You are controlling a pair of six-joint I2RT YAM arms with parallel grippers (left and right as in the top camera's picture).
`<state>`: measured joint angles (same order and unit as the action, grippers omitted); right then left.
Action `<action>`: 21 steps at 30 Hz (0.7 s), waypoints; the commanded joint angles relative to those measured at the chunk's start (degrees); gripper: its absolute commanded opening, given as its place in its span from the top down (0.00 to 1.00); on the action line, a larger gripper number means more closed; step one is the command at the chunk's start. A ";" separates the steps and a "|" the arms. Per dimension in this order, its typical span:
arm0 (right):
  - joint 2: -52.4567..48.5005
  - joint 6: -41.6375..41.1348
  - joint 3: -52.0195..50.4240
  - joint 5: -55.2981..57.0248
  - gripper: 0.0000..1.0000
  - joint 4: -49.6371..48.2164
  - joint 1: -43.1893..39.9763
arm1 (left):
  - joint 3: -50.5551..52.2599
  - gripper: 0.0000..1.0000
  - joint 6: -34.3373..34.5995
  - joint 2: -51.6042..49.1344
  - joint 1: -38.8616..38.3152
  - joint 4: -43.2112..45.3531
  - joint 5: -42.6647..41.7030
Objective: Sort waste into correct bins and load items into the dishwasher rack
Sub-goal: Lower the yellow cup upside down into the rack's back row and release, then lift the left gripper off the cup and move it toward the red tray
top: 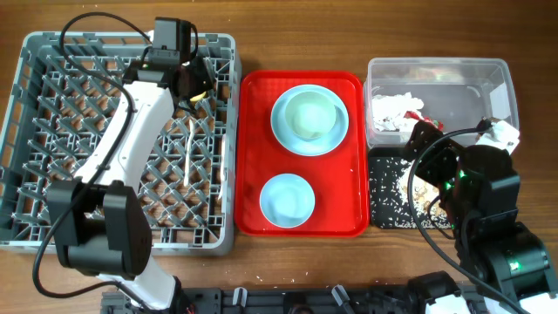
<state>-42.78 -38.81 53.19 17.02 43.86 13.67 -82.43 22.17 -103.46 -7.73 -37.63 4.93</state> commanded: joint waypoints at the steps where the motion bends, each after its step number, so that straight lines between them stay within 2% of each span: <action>1: 0.26 -0.35 0.74 0.94 0.00 -0.09 -0.13 | 0.37 0.96 0.57 -1.36 0.90 0.72 3.58; 13: 0.26 -0.33 0.74 0.94 0.01 -0.09 -0.13 | 0.37 0.96 0.55 -1.36 5.70 5.11 4.15; 16: 0.26 -0.35 0.74 0.94 0.00 -0.09 -0.13 | 0.33 0.96 0.61 1.46 5.20 1.79 -5.92; 21: 0.26 -0.35 0.74 0.94 0.00 -0.09 -0.13 | 0.35 0.96 0.79 1.79 4.94 -2.78 -9.64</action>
<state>-42.78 -38.81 53.19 17.04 43.88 13.67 -82.46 22.22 -103.50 -2.63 -38.92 -1.67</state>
